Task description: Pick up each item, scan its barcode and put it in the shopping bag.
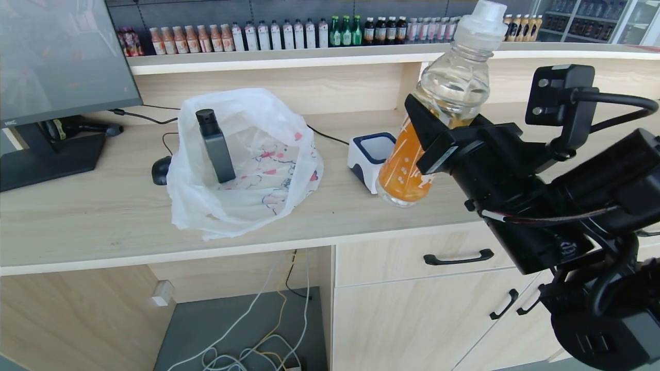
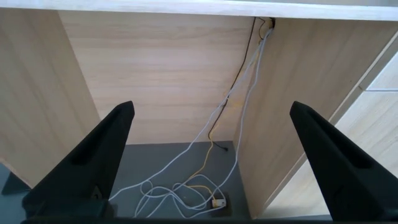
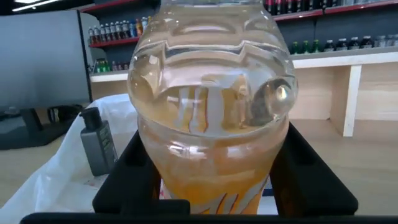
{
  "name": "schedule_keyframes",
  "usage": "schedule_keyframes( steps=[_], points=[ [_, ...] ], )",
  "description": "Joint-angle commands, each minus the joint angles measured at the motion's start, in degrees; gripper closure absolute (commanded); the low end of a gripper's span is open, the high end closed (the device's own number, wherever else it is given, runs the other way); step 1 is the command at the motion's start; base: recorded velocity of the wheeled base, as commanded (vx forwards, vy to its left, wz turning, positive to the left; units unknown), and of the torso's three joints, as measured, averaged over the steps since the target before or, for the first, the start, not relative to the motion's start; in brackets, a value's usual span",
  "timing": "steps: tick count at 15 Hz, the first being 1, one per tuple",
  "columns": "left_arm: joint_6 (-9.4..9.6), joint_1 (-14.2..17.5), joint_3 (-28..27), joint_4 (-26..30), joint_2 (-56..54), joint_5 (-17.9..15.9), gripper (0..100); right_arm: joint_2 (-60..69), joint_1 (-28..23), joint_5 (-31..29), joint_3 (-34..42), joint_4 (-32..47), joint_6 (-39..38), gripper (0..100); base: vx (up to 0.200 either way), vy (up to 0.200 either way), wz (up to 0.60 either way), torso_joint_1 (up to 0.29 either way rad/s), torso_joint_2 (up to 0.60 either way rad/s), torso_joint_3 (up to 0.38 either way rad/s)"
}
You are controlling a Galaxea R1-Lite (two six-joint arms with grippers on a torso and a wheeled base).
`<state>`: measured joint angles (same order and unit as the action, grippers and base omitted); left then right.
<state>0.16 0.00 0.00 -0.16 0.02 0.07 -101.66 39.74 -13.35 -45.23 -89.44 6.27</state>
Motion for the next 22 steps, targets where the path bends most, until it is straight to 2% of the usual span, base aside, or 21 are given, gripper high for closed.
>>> schedule_keyframes(
  steps=[1, 3, 6, 10, 16, 20, 22],
  points=[
    [0.02, 0.0, 0.0, 0.0, 0.0, 0.0, 0, -0.1, -0.6, 0.4, -0.7, 0.3, 0.2, 100, 0.000, 0.000, 0.00, 0.000, 0.00, 0.000],
    [0.02, 0.0, 0.0, 0.0, 0.0, 0.0, 0, -0.6, -1.5, 0.7, -4.0, 2.9, -0.6, 100, 0.000, 0.000, 0.00, 0.000, 0.00, 0.000],
    [0.02, 0.0, 0.0, 0.0, 0.0, 0.0, 0, -0.6, -1.8, 0.7, -19.2, 17.5, -10.2, 100, 0.000, 0.000, 0.00, 0.000, 0.00, 0.000],
    [0.02, 0.0, 0.0, 0.0, 0.0, 0.0, 0, -2.4, -1.9, 0.8, -30.7, 27.7, -22.1, 100, 0.000, 0.000, 0.00, 0.000, 0.00, 0.000],
    [0.02, 0.0, 0.0, 0.0, 0.0, 0.0, 0, -5.2, -2.2, 0.3, -32.3, 28.8, -36.9, 100, 0.000, 0.000, 0.00, 0.000, 0.00, 0.000],
    [0.02, 0.0, 0.0, 0.0, 0.0, 0.0, 0, -7.0, -2.9, -0.7, -32.4, 28.9, -44.7, 100, 0.000, 0.000, 0.00, 0.000, 0.00, 0.000],
    [0.02, 0.0, 0.0, 0.0, 0.0, 0.0, 0, -8.6, -4.6, -0.7, -33.0, 29.1, -46.1, 100, 0.000, 0.000, 0.00, 0.000, 0.00, 0.000]
  ],
)
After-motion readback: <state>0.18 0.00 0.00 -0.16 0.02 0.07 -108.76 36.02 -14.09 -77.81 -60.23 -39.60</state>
